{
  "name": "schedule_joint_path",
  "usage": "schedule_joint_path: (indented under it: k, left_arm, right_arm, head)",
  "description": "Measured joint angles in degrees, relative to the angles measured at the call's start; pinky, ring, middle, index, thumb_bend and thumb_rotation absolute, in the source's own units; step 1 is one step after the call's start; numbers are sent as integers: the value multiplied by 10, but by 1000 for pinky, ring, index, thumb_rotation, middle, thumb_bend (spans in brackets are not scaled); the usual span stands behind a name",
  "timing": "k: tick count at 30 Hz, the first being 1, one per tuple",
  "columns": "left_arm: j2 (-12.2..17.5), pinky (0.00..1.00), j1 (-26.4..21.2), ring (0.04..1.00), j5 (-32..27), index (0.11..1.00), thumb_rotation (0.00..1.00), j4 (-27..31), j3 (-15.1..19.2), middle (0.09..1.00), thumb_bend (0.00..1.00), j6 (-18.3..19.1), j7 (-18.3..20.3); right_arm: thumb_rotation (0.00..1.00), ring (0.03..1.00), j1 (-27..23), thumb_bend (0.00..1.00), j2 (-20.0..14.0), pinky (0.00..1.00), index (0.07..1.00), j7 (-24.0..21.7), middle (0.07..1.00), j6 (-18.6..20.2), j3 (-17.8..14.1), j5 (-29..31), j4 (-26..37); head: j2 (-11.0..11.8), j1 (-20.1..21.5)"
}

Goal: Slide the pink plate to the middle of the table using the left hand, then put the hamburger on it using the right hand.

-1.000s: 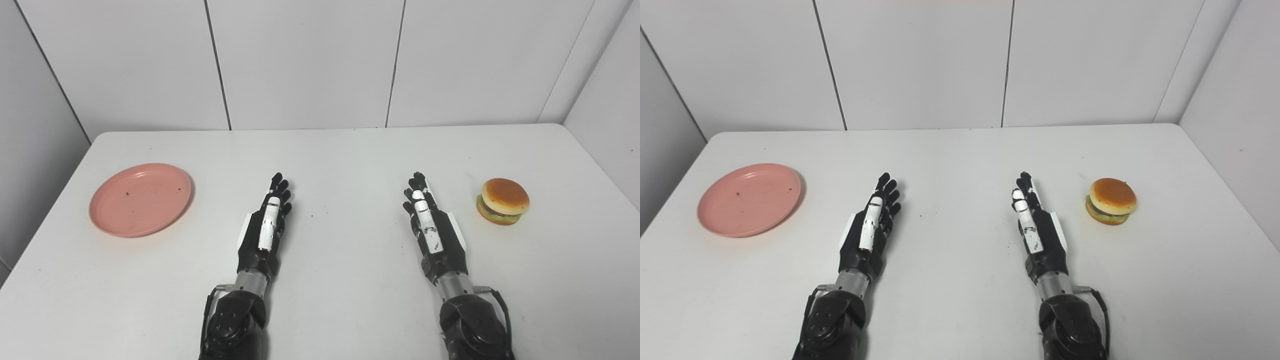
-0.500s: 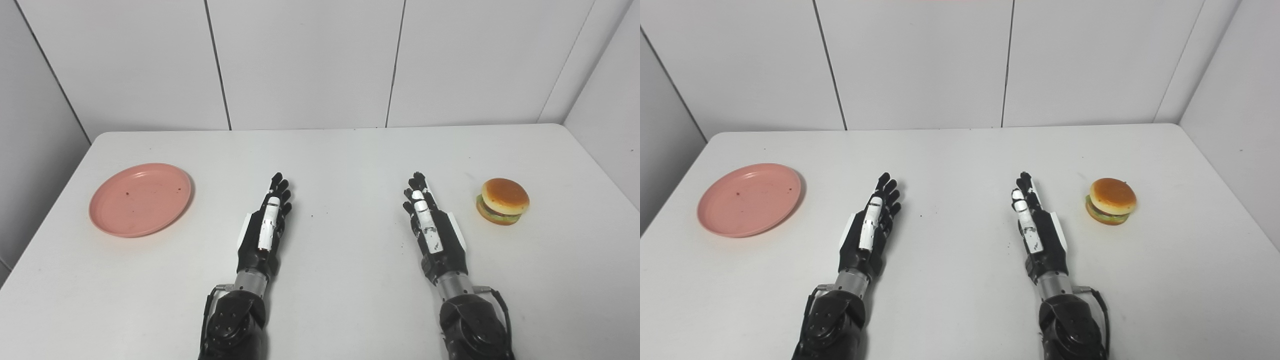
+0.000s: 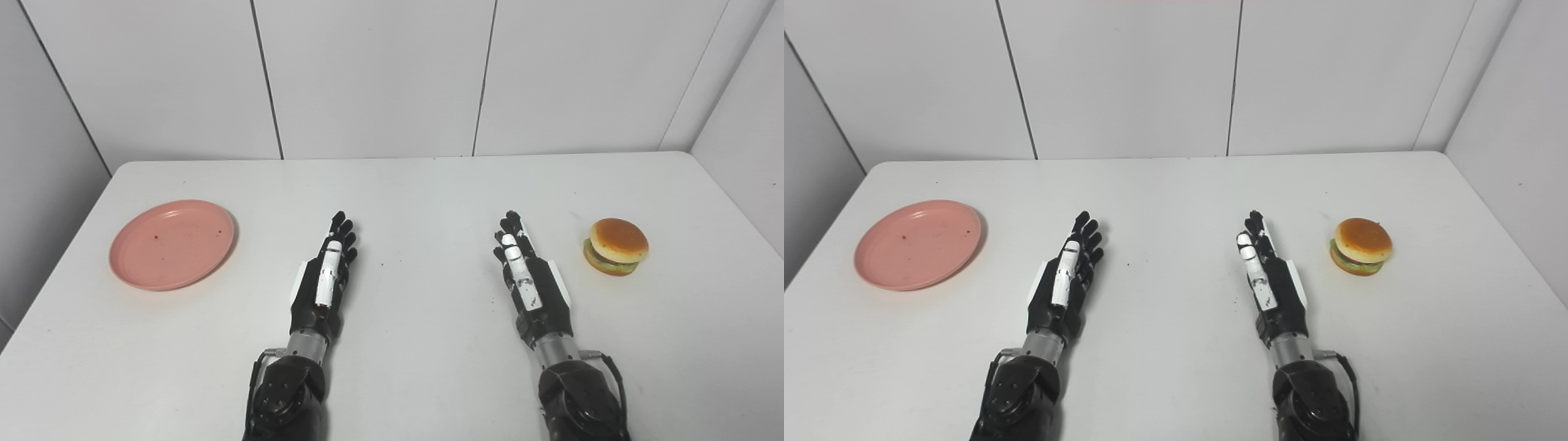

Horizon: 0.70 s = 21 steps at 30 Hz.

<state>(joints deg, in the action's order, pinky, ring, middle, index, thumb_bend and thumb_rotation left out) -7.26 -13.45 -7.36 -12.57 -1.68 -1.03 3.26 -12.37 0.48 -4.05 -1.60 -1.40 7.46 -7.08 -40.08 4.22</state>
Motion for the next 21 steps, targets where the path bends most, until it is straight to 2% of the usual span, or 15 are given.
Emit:
schedule_joint_path:
  k: [19, 21]
  left_arm:
    - [0, 1000, 1, 1000, 0, 1000, 1000, 2, 0, 1000, 364, 0, 0]
    - [0, 1000, 1, 1000, 0, 1000, 1000, 1, -1, 1000, 367, 0, 0]
  right_arm:
    - [812, 993, 0, 477, 0, 1000, 1000, 2, 1000, 1, -1, 4, 0]
    - [817, 991, 0, 483, -1, 1000, 1000, 2, 1000, 1, -1, 6, 0]
  head:
    - [1, -4]
    - [17, -73]
